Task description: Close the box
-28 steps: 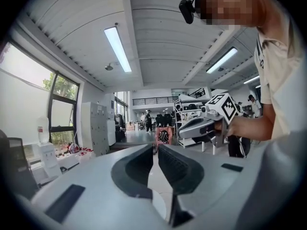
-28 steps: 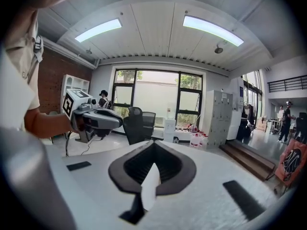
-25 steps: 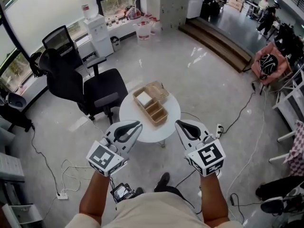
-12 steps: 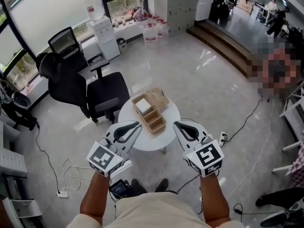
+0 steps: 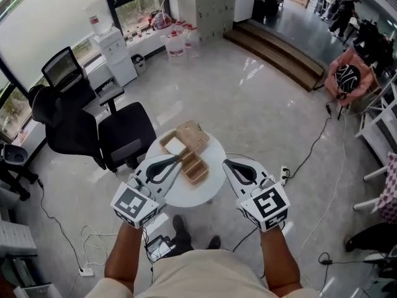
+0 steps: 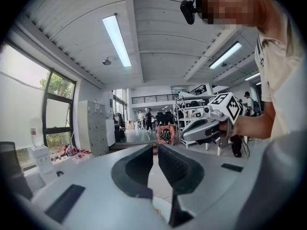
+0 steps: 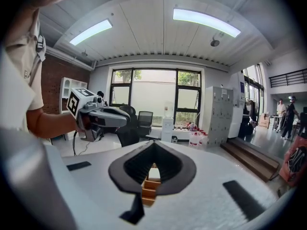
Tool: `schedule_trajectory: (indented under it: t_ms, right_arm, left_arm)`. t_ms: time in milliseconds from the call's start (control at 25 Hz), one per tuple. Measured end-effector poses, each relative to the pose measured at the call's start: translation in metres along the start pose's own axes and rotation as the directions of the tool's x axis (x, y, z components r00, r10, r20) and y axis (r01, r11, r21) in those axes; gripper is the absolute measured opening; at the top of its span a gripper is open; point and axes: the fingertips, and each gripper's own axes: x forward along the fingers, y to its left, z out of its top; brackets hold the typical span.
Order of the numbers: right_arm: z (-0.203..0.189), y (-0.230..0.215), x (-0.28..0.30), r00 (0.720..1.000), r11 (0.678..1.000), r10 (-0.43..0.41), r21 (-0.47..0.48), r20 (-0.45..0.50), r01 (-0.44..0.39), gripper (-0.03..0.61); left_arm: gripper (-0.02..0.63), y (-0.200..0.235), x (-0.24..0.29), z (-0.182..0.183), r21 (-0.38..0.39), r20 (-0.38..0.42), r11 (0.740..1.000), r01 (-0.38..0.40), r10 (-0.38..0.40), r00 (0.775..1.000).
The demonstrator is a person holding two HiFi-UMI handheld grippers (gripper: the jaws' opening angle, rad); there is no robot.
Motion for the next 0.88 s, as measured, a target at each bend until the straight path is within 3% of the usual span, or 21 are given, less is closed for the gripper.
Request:
schedule_trajectory:
  t_ms: [600,880]
  right_arm:
    - [0.038,-0.008,0.091,0.986,0.986,-0.163,0.015,-0.023,0.163,-0.008]
    - [0.044,-0.002,0.126,0.988,0.988,-0.153,0.008,-0.016,0.153,-0.008]
  left_arm:
    - [0.035,0.109,0.010,-0.005,0.010,0.056,0.983,0.183,-0.183,0.981]
    - [0.035,0.149,0.011,-0.016,0.012,0.059,0.979,0.204,-0.204,0.977]
